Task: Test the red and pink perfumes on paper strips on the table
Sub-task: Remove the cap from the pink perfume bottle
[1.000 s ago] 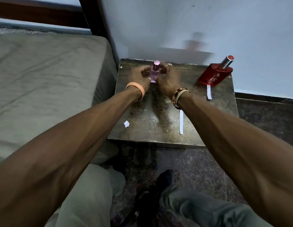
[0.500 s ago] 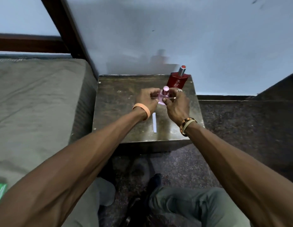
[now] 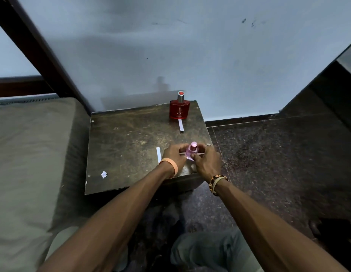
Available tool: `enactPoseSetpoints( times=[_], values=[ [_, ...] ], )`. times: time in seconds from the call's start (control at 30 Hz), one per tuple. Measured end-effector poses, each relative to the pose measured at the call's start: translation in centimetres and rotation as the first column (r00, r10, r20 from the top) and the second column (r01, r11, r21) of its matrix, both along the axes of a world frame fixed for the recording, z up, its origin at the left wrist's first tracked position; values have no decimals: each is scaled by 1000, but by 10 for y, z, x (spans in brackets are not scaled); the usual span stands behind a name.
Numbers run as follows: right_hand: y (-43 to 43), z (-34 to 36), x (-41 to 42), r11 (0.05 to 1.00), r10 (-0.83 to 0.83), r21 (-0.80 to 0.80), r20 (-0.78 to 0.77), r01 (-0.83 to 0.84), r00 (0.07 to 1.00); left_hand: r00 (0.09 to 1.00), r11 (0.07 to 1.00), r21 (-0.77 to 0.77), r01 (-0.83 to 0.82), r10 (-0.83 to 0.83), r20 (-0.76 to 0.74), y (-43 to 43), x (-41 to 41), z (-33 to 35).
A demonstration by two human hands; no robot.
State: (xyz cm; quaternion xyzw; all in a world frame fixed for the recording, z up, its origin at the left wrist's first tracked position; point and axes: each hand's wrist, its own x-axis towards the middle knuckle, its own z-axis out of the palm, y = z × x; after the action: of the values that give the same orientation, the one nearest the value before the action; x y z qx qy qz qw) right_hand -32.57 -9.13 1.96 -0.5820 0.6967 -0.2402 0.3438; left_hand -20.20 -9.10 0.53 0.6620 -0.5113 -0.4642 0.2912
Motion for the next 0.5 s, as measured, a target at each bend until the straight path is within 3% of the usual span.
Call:
enactPoseSetpoints(
  times=[0.33,0.5],
  values=[
    [-1,3,1,1000,15,26,6,-15,1000,999,1000,1,29,-29,44,-2,2,0],
    [-1,5,2,999,45,12,-58,-44,997,999,999,9,-43,43,8,-2,4,9]
  ],
)
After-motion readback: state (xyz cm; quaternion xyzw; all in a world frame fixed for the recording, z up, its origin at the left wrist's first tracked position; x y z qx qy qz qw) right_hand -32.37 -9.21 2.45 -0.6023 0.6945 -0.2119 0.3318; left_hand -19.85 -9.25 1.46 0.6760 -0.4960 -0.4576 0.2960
